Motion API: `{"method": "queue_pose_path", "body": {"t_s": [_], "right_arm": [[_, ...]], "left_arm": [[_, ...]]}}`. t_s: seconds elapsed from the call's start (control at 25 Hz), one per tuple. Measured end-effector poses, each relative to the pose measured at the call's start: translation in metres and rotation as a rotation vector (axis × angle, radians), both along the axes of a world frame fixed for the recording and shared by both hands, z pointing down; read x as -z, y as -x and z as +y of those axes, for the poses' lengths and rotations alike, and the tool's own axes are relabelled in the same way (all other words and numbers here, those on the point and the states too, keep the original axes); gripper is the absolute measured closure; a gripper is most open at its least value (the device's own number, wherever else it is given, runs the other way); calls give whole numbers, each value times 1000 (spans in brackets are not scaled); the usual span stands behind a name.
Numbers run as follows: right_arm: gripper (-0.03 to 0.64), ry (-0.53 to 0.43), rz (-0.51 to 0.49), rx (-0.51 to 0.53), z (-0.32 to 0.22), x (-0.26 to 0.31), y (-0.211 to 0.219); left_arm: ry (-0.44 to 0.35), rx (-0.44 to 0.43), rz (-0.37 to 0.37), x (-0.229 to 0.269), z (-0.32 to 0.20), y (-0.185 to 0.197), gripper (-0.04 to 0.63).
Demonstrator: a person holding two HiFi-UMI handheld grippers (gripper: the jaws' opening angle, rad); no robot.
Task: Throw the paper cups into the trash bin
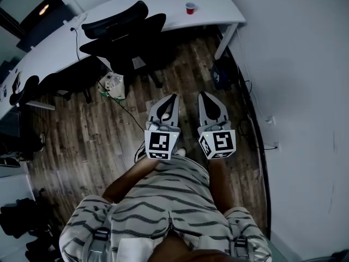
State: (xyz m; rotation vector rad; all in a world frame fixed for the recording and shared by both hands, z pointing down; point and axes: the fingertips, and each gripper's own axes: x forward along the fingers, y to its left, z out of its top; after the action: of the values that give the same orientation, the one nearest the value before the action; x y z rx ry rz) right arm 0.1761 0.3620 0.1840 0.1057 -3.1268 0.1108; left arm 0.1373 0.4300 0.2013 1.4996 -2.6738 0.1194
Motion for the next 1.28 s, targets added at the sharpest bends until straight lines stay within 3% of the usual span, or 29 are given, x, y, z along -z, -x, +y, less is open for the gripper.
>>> {"method": "queue_pose_path", "body": {"t_s": [0.2,0.4,1.28], "right_arm": [[607,-9,13,-8,-17,-10,13],[609,-23,26,-21,-47,-12,44],[609,-15,42,-91,-175,14,267]], "left_arm": [[-1,-20,4,-10,-23,11,572],[-8,-29,11,-14,-55,46,572],[-36,-135,51,13,-189,268,571]]}}
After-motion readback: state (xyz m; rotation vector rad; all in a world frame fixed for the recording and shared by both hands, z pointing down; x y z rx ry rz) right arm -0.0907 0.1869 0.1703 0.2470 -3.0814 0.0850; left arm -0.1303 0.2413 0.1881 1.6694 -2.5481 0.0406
